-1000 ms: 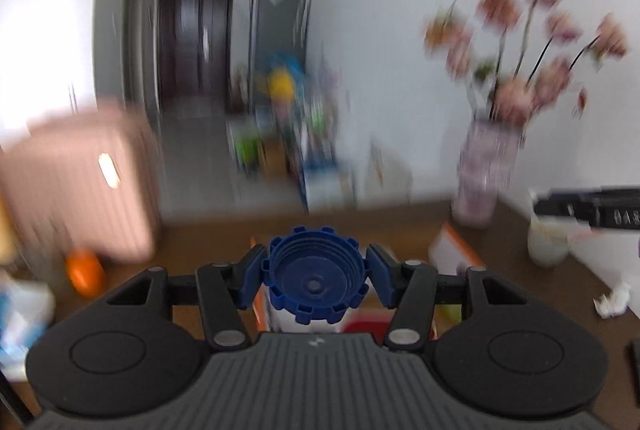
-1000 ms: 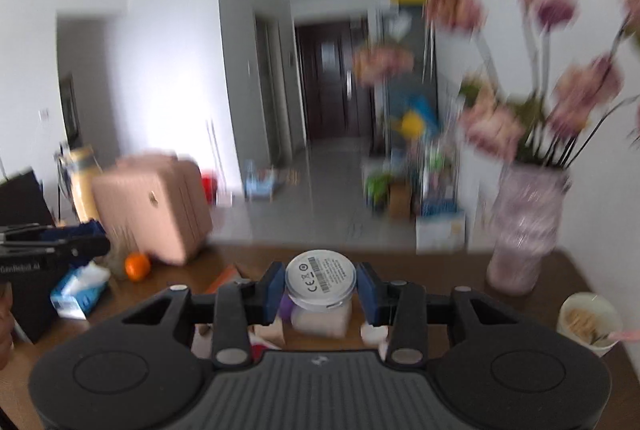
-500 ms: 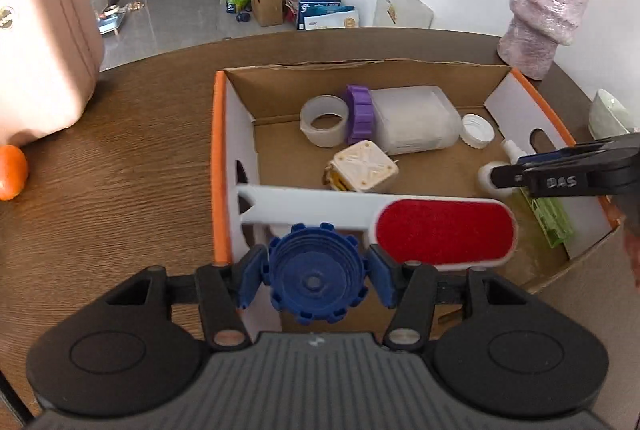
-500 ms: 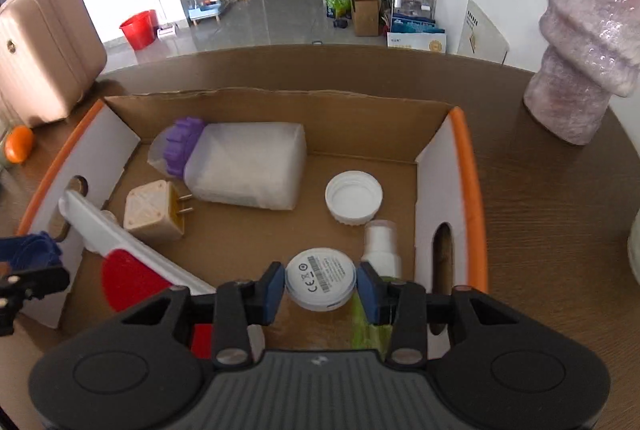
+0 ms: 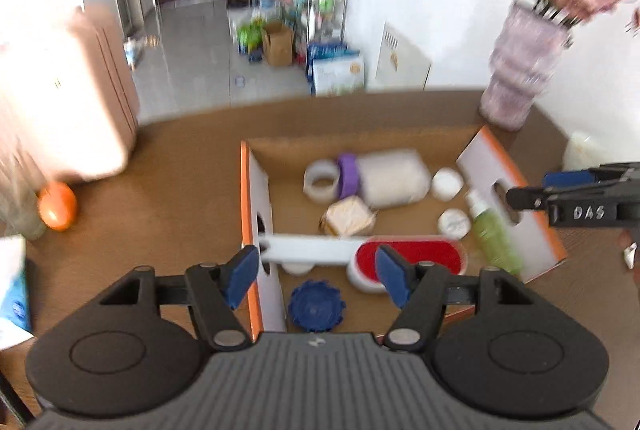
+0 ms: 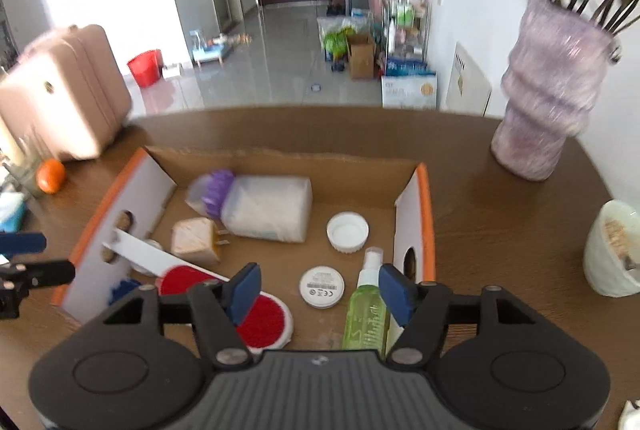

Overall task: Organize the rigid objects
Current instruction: 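Open both tools to drop the cap and disc into the box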

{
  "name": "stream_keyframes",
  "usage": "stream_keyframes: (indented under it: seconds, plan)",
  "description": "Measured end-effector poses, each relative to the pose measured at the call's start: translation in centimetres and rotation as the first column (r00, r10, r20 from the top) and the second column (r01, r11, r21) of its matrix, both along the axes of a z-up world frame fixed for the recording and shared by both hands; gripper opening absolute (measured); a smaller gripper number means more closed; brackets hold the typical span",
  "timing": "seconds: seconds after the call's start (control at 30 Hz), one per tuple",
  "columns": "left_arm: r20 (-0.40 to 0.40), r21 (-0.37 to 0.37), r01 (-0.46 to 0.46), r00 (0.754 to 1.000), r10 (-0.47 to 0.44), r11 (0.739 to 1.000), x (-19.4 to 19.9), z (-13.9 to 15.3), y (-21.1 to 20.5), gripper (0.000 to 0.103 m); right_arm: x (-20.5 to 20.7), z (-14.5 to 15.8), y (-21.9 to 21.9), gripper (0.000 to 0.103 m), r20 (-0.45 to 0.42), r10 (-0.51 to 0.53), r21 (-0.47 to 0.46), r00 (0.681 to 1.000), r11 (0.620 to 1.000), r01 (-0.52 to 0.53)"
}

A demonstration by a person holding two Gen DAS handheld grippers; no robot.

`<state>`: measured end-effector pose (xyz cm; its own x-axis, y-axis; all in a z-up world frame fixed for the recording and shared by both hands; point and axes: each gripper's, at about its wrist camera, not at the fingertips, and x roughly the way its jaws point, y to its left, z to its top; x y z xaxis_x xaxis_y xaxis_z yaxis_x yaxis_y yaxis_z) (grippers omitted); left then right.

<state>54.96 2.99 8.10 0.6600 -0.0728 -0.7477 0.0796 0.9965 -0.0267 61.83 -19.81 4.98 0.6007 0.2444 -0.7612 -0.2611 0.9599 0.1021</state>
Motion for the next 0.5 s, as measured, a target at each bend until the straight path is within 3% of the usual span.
stream_keyframes:
  seconds: [0.3, 0.4, 0.5]
  plan:
    - [0.189, 0.034, 0.003, 0.982, -0.01, 0.999, -8.0, 8.3, -2.1, 0.084, -9.0, 9.4, -1.9, 0.082, 0.224, 0.0, 0.016, 0.975, 1.0, -0.003]
    - [0.277, 0.042, -0.015, 0.961, 0.003, 0.999, -10.9, 10.3, -2.8, 0.099, -12.0, 11.4, -2.6, 0.086, 0.3, -0.013, 0.041, 0.954, 0.999, 0.0]
    - [0.348, 0.054, -0.016, 0.938, -0.004, 0.998, -13.8, 11.6, -3.6, 0.103, -14.9, 13.1, -3.4, 0.093, 0.379, -0.039, 0.057, 0.925, 0.998, 0.019]
